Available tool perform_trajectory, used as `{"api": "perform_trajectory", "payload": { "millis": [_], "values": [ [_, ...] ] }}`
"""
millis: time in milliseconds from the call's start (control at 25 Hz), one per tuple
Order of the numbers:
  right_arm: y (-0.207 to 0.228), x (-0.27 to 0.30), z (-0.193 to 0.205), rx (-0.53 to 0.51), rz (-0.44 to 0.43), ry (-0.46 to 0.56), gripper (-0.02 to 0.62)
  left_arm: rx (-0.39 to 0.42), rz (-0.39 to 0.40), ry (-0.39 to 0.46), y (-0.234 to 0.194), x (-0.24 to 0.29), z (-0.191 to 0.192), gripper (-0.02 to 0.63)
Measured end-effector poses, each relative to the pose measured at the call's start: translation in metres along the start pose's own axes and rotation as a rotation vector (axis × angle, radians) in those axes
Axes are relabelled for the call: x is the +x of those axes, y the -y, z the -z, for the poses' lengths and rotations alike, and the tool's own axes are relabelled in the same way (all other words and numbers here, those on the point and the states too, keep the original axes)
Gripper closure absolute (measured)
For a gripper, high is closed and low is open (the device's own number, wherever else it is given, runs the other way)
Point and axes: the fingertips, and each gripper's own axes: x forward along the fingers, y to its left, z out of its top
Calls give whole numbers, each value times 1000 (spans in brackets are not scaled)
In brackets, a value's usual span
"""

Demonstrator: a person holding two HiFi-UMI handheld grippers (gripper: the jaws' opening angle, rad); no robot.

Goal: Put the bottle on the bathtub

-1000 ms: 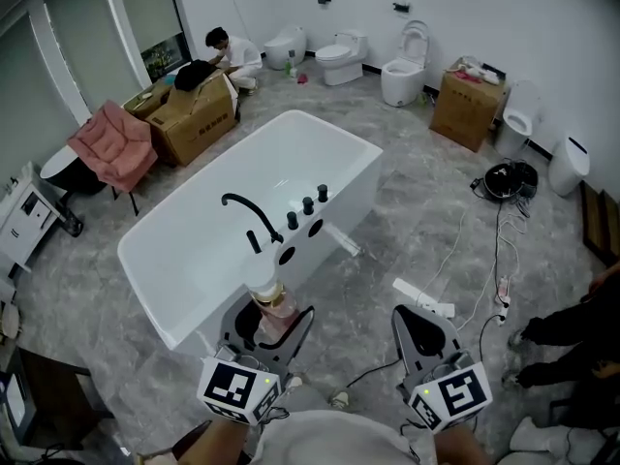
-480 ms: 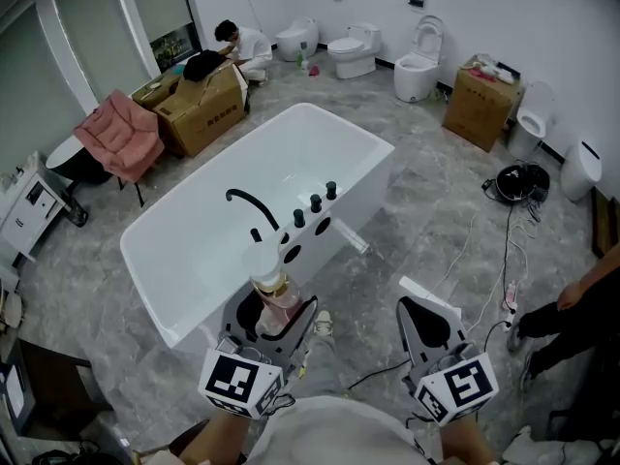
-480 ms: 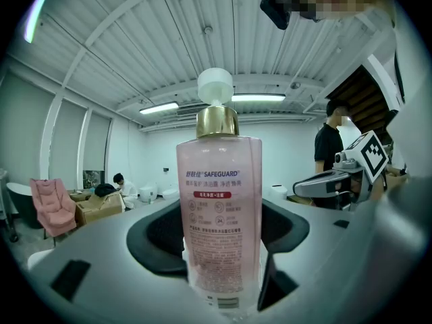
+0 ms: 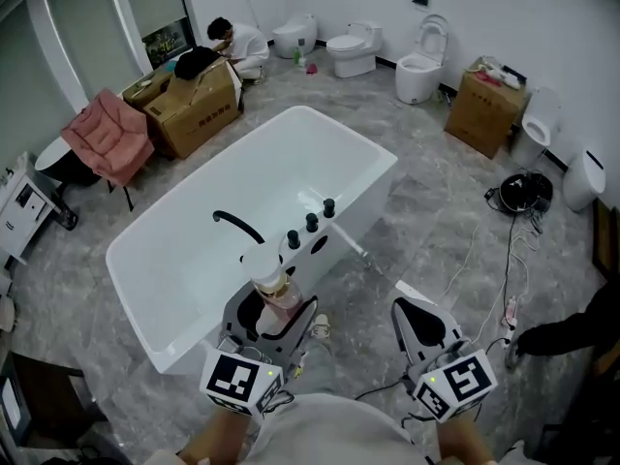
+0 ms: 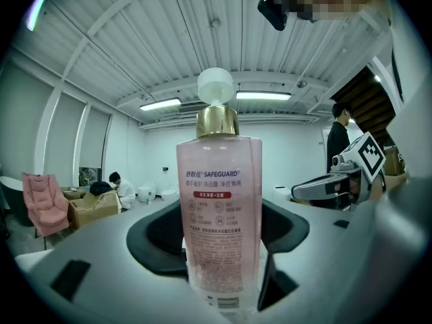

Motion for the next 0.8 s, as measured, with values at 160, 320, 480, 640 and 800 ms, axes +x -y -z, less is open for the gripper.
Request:
{"api": "perform_trajectory", "payload": {
  "millis": [160,320,480,640,800],
  "values": [
    [29,47,-4,20,11,-30,568,-2,15,-6,-35,50,4,289],
    [59,98,-9,31,16,-64,568,-1,35,1,-71,104,9,288],
    [90,153,-16,47,27,-92,568,23,80,21,-103,160,13,288],
    [124,208,-17,64,35,-112,568,24,116,51,-122,218,13,288],
    [152,261,-14,76,27,-145,568,18,166,47,-143,268,25,288]
  ]
}}
